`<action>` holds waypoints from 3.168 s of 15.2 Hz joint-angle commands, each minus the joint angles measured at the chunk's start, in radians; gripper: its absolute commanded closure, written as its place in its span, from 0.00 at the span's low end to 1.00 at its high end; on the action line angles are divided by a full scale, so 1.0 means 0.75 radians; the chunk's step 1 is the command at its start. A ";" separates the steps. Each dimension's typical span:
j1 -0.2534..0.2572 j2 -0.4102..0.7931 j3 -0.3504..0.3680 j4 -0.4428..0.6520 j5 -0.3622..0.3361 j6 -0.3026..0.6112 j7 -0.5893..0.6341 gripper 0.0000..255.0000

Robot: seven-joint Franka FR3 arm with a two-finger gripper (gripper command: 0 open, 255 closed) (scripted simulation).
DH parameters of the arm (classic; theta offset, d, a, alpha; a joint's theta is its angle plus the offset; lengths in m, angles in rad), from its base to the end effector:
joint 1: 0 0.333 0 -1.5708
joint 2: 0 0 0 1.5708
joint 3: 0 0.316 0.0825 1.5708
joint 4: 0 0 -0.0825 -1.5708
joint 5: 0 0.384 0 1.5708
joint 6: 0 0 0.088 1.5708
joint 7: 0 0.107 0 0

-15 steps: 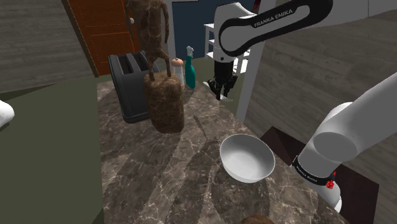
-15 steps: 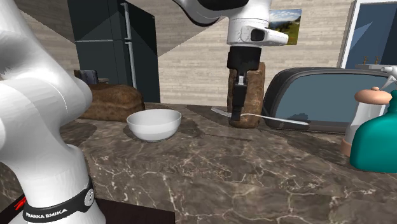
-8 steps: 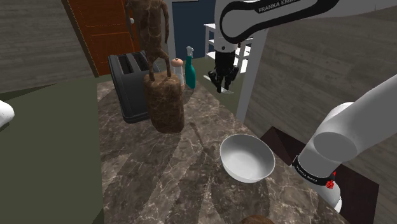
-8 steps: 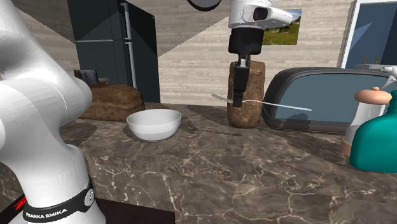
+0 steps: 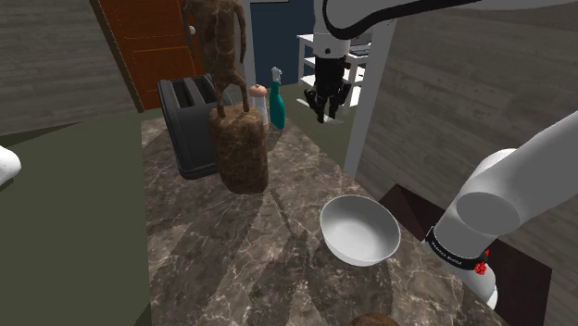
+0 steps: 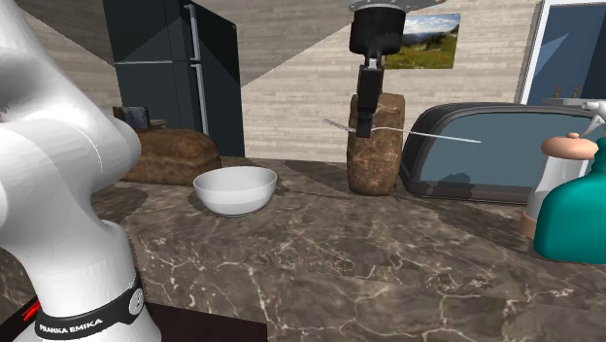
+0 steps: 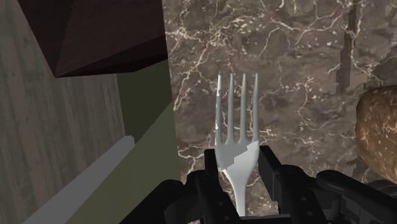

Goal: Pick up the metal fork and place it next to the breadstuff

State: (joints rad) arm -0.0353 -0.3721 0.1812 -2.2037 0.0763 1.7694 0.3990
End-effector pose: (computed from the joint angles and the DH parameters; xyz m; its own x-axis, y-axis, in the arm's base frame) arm 0.4301 0.0772 0.5228 0.9574 -0.2812 -0.0650 -0.2806 -0.9597 0.0187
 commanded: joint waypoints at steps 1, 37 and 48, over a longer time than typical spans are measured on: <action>0.000 0.003 0.000 0.040 -0.001 -0.038 0.003 1.00; 0.410 -1.444 0.272 -0.485 0.508 -0.897 0.532 1.00; 0.496 -1.716 0.434 -0.318 0.876 -1.236 0.902 1.00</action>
State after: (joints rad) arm 0.3355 -1.6520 0.5013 -2.4643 0.7083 0.8654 1.0479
